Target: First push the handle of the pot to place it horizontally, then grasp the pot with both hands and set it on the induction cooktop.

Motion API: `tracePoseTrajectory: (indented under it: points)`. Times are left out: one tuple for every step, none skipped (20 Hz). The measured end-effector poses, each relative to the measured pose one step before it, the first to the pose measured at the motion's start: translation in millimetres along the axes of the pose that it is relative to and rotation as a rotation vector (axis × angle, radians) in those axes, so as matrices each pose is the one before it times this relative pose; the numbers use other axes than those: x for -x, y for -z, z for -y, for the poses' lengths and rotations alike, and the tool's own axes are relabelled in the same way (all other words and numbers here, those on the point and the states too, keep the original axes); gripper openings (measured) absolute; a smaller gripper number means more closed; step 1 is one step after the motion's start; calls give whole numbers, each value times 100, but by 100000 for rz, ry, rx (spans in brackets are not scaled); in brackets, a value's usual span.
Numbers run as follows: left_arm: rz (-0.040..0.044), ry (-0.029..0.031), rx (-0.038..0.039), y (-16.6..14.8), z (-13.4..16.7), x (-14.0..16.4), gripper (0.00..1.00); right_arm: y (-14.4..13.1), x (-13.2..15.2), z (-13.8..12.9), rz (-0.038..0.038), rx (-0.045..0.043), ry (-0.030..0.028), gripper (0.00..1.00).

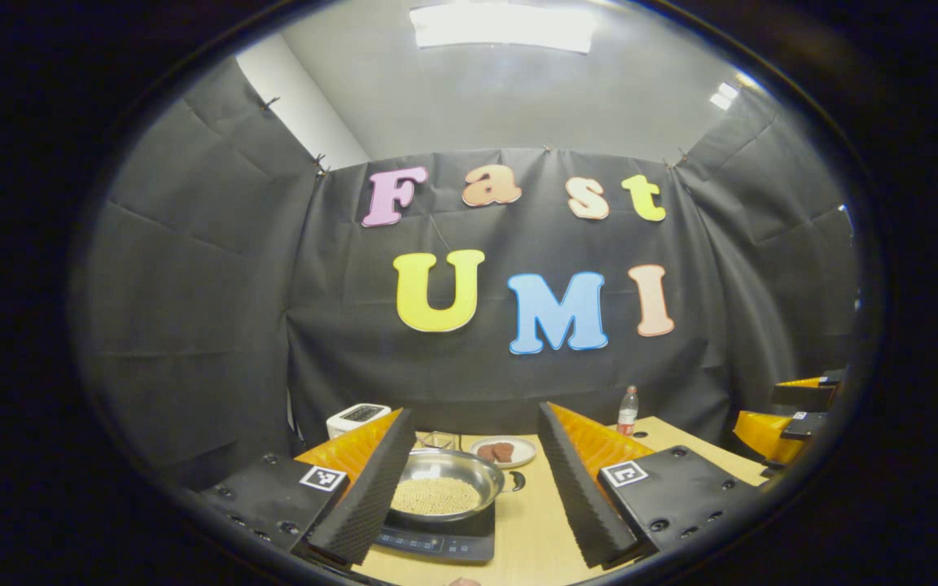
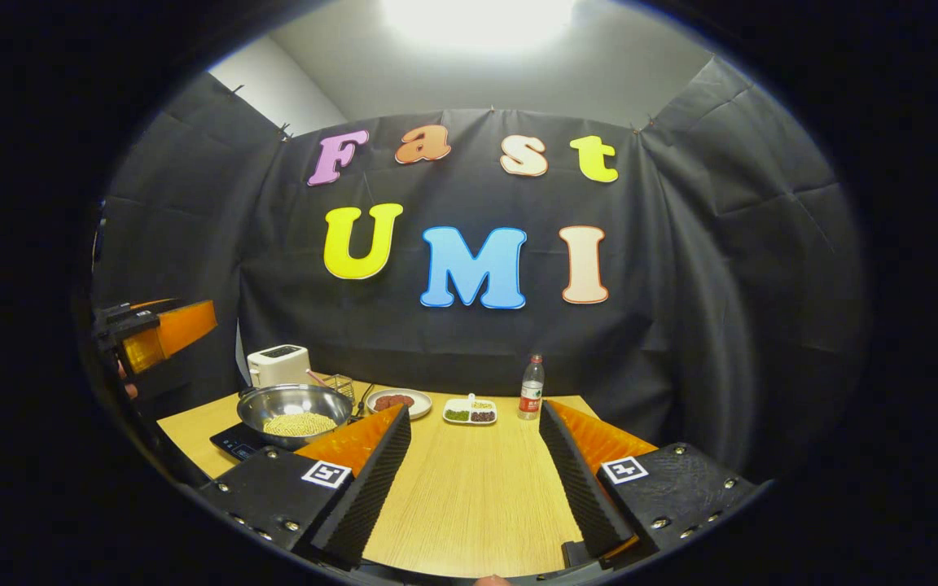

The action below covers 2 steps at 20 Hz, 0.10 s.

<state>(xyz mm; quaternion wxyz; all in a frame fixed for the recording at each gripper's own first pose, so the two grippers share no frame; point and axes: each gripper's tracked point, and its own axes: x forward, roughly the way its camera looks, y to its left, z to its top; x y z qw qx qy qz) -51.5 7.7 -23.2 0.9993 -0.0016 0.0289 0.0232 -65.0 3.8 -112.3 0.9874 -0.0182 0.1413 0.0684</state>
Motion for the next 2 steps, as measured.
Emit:
tracePoseTrajectory:
  points:
    - [37, -126, 356, 44, -240, 153, 100, 78, 14, 15, -431, -187, 203, 96]
    - [-277, -19, 485, 208, -35, 83, 98, -376, 3, 1, 280, -279, 371, 96]
